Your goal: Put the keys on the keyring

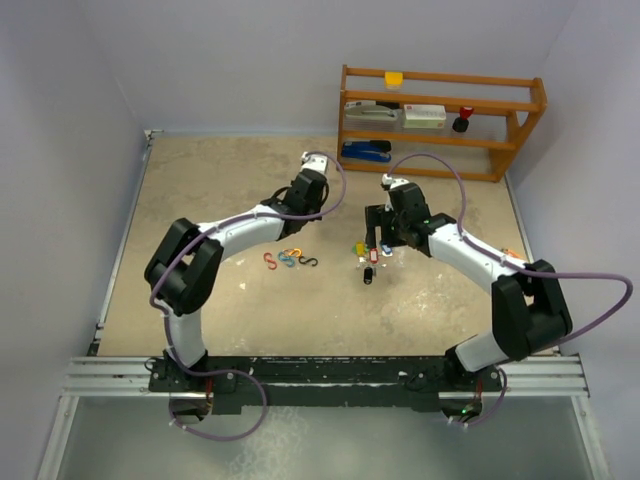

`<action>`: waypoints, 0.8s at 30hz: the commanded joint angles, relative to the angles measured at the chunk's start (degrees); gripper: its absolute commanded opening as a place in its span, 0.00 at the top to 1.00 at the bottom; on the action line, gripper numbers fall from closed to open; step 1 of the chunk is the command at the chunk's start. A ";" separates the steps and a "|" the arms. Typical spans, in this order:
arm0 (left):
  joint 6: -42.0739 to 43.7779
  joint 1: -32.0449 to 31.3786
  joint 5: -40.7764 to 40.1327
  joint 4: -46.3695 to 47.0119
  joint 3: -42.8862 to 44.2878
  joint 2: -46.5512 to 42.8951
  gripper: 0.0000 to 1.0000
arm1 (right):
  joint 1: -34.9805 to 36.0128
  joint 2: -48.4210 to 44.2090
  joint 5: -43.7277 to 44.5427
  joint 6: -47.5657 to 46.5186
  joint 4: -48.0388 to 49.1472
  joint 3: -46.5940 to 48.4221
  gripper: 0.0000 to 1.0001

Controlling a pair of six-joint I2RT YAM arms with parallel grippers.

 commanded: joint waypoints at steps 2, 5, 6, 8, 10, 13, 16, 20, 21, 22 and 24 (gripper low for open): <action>-1.04 -1.69 0.07 3.78 -2.23 -4.28 1.00 | -0.12 0.43 1.00 -1.30 -0.82 2.58 0.21; -1.12 -2.22 -0.03 3.64 -2.59 -4.39 1.00 | -0.15 1.09 0.51 -1.56 -0.42 2.84 0.35; -1.22 -2.30 -0.20 3.63 -2.76 -4.42 1.00 | -0.10 1.48 0.23 -1.65 -0.30 3.04 0.40; -1.28 -2.36 -0.30 3.63 -3.10 -4.50 1.00 | -0.06 2.64 -0.72 -1.74 -0.27 3.64 0.48; -1.34 -2.43 -0.40 3.63 -3.32 -4.81 1.00 | -0.06 3.96 -1.57 -1.83 -0.14 4.47 0.54; -1.43 -2.45 -0.63 3.63 -3.52 -5.11 1.00 | -0.06 6.16 -2.48 -2.00 -0.16 5.88 0.56; -1.47 -2.43 -0.67 3.59 -3.75 -5.24 1.00 | -0.06 8.03 -3.31 -2.15 -0.55 7.23 0.57; -1.60 -2.45 -0.60 3.57 -3.97 -5.17 1.00 | -0.05 10.12 -4.26 -2.20 -0.76 8.00 0.61; -1.64 -2.47 -0.54 3.62 -3.97 -5.14 1.00 | 0.02 10.41 -4.48 -2.24 -0.79 8.11 0.62; -1.64 -2.47 -0.51 3.63 -4.09 -5.16 1.00 | 0.03 10.74 -4.79 -2.14 -0.84 8.16 0.62; -1.69 -2.44 -0.50 3.92 -4.32 -5.29 1.00 | 0.10 11.36 -5.19 -2.20 -1.00 8.32 0.62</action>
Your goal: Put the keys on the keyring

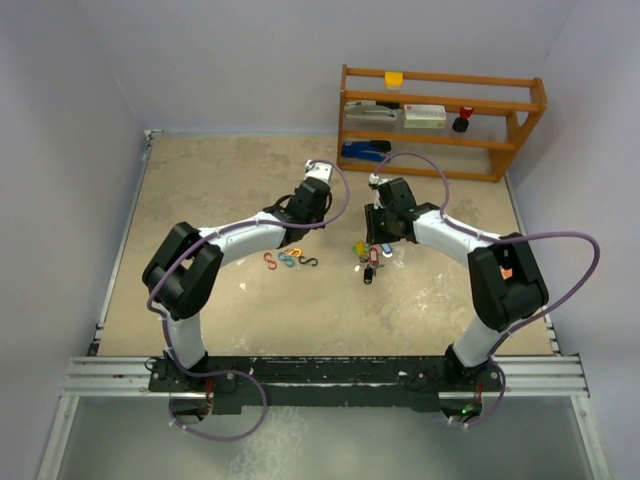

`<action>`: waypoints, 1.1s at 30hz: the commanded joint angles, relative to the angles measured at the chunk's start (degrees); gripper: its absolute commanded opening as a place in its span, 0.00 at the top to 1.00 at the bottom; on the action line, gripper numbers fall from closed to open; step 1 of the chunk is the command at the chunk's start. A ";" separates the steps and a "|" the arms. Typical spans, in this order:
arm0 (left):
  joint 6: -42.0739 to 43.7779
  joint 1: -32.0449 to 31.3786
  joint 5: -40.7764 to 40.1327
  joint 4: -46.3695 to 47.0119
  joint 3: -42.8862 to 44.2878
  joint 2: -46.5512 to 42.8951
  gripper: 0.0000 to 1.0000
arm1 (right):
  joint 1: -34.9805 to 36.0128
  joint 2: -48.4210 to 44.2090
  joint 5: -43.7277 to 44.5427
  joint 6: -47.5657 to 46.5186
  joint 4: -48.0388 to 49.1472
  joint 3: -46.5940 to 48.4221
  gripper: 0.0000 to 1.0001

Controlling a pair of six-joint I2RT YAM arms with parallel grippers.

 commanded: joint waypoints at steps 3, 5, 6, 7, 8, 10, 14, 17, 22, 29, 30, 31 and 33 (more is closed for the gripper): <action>-0.73 0.03 -0.58 2.44 -1.27 -2.47 1.00 | 0.28 1.12 -2.35 -0.54 -0.76 2.55 0.63; -0.87 0.05 -0.50 2.48 -1.41 -2.42 1.00 | 0.37 1.63 -2.64 -0.53 -0.72 2.55 0.64; -0.95 0.00 -0.50 2.55 -1.59 -2.35 1.00 | 0.38 1.82 -2.81 -0.53 -0.83 2.53 0.64; -0.93 0.04 -0.50 2.64 -1.68 -2.40 1.00 | 0.46 2.10 -2.92 -0.52 -0.84 2.63 0.64; -1.04 0.00 -0.43 2.65 -1.74 -2.46 1.00 | 0.47 2.35 -2.97 -0.46 -0.91 2.64 0.64; -1.14 0.01 -0.41 2.88 -1.98 -2.50 1.00 | 0.46 2.64 -2.98 -0.50 -0.80 2.68 0.65; -1.31 0.06 -0.17 3.15 -2.08 -2.32 1.00 | 0.56 3.40 -3.56 -0.43 -0.75 2.99 0.67; -1.30 0.07 -0.08 3.17 -2.13 -2.13 1.00 | 0.64 3.94 -3.84 -0.45 -0.74 3.33 0.68; -1.17 0.04 -0.15 3.17 -2.23 -2.12 1.00 | 0.73 4.77 -3.93 -0.49 -0.84 3.79 0.72; -0.84 0.00 -0.49 2.99 -2.03 -1.91 1.00 | 0.82 5.66 -4.06 -0.54 -1.08 4.21 0.75; -0.80 0.04 -0.54 2.94 -2.02 -1.84 1.00 | 0.82 5.72 -4.07 -0.52 -1.16 4.28 0.76; -0.73 0.05 -0.58 2.92 -1.97 -1.79 1.00 | 0.82 5.76 -4.04 -0.53 -1.21 4.31 0.76; -0.71 0.00 -0.59 2.83 -1.98 -1.71 1.00 | 0.82 5.86 -3.99 -0.48 -1.34 4.38 0.80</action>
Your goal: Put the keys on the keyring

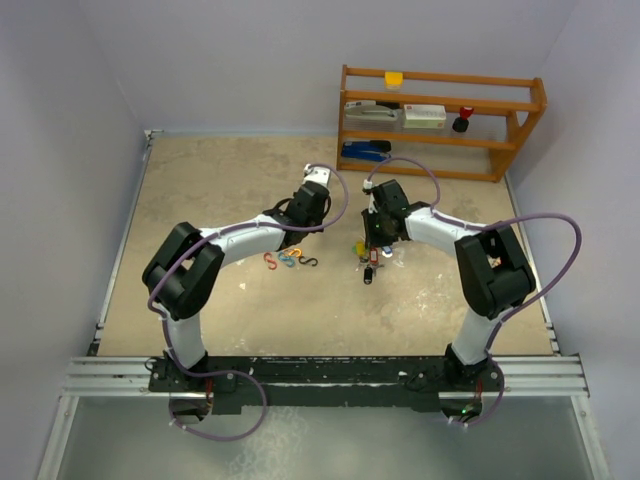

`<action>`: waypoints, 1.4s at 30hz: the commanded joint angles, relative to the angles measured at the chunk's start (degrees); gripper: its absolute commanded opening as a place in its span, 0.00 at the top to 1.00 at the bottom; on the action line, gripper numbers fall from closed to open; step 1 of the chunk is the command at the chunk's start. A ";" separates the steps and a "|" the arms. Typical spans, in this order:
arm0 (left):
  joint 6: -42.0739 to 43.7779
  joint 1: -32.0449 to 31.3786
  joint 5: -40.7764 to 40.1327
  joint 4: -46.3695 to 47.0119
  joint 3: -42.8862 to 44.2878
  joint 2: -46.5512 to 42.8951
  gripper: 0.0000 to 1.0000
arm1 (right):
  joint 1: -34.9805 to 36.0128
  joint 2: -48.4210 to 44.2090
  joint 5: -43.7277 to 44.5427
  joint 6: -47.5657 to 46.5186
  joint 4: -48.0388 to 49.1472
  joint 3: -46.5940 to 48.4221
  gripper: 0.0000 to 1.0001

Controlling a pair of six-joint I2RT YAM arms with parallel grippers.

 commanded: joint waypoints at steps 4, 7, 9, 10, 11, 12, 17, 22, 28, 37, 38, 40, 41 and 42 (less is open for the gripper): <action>-0.24 0.00 -0.68 2.05 0.33 -1.60 1.00 | 0.38 -0.43 -0.97 -0.43 -0.49 2.35 0.84; -0.32 0.02 -0.51 2.05 0.33 -1.52 1.00 | 0.38 -0.61 -0.97 -0.29 -0.59 2.49 0.91; -0.34 0.05 -0.50 2.08 0.33 -1.51 1.00 | 0.38 -0.93 -0.58 -0.34 -0.56 2.46 0.94; -0.37 0.06 -0.42 2.11 0.29 -1.50 1.00 | 0.38 -1.15 -0.46 -0.30 -0.49 2.38 0.96; -0.46 0.03 -0.34 2.15 0.28 -1.51 1.00 | 0.38 -1.44 -0.33 -0.26 -0.33 2.32 0.97; -0.51 0.02 -0.32 2.22 0.25 -1.51 1.00 | 0.38 -1.83 -0.21 -0.25 -0.24 2.25 0.99; -0.72 0.02 0.02 2.28 0.15 -1.65 1.00 | 0.44 -4.50 0.29 -0.08 1.41 0.95 1.00; -0.86 0.08 0.06 2.09 0.15 -2.31 1.00 | 0.47 -8.51 0.86 0.31 5.16 -1.74 1.00; -0.89 0.00 -0.06 2.61 -0.19 -3.44 1.00 | 0.47 -9.67 1.31 1.04 5.05 -0.74 1.00; -1.78 0.01 0.59 2.43 -0.03 -5.65 1.00 | 0.49 -11.07 -0.63 1.95 6.71 -1.27 1.00; -2.08 0.02 0.75 2.83 -0.28 -6.02 1.00 | 0.47 -11.03 -0.89 2.06 6.81 -1.20 1.00; -2.58 -0.03 1.29 3.34 -0.54 -6.76 1.00 | 0.52 -11.24 -1.60 2.49 6.93 -1.20 1.00; -2.88 -0.08 1.53 3.35 -0.50 -7.00 1.00 | 0.54 -11.54 -2.16 2.79 7.37 -1.42 1.00; -3.07 -0.09 1.67 3.36 -0.59 -7.42 1.00 | 0.56 -11.82 -2.87 3.27 8.02 -1.80 1.00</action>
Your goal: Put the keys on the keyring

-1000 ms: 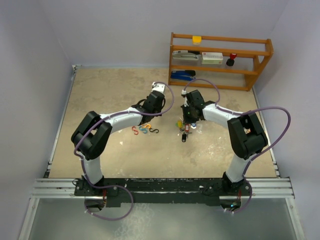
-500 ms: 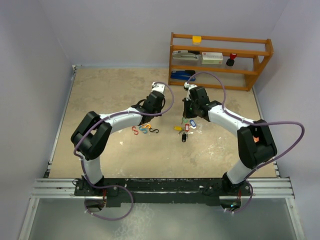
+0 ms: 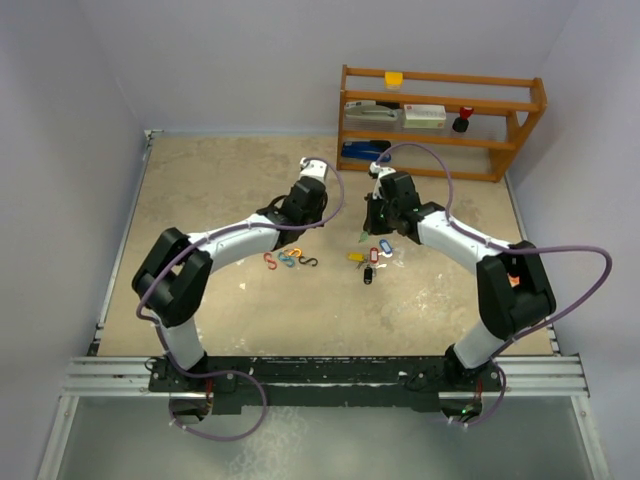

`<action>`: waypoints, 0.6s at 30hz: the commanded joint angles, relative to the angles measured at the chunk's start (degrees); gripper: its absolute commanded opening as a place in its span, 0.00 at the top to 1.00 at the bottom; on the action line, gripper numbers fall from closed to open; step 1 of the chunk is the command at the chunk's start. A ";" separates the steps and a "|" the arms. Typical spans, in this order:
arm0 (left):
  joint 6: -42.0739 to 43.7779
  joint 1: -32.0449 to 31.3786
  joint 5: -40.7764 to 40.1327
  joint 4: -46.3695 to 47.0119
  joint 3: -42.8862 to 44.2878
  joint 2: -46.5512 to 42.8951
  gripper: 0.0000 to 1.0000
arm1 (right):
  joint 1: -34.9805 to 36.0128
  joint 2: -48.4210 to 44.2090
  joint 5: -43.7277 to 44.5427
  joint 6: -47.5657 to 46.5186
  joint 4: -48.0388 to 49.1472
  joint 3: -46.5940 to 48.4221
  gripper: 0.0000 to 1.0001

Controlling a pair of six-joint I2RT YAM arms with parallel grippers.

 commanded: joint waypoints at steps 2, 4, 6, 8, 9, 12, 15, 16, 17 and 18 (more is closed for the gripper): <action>-2.32 -0.42 0.86 3.98 -1.09 -5.42 1.00 | 0.45 -3.04 -4.19 3.13 4.64 -0.91 1.00; -2.77 -0.61 0.80 5.07 -1.83 -6.19 1.00 | 0.45 -2.72 -5.82 4.39 5.49 -0.77 1.00; -3.35 -0.82 0.82 6.05 -2.36 -6.69 1.00 | 0.53 -2.30 -7.19 5.83 6.25 -0.49 1.00; -3.82 -1.24 0.77 6.72 -2.61 -7.05 1.00 | 0.54 -1.93 -8.29 7.51 7.22 -0.35 1.00; -4.08 -1.43 0.54 7.06 -2.80 -7.14 1.00 | 0.62 -1.88 -8.59 8.52 7.70 -0.35 1.00; -4.55 -2.48 -0.67 8.17 -3.13 -7.55 1.00 | 0.78 -1.58 -9.63 11.78 9.61 -0.60 1.00; -4.92 -3.37 -1.80 9.12 -3.62 -8.15 1.00 | 0.89 -0.97 -12.27 14.63 11.63 -0.65 1.00; -5.02 -3.58 -2.07 9.28 -3.64 -8.18 1.00 | 1.01 -0.77 -13.14 15.13 12.34 -0.76 1.00; -5.03 -3.78 -2.22 9.28 -3.58 -8.26 1.00 | 1.12 -0.55 -13.68 15.42 12.80 -0.74 1.00; -4.98 -3.85 -2.29 9.32 -3.52 -8.32 1.00 | 1.27 -0.41 -13.76 15.45 13.02 -0.70 1.00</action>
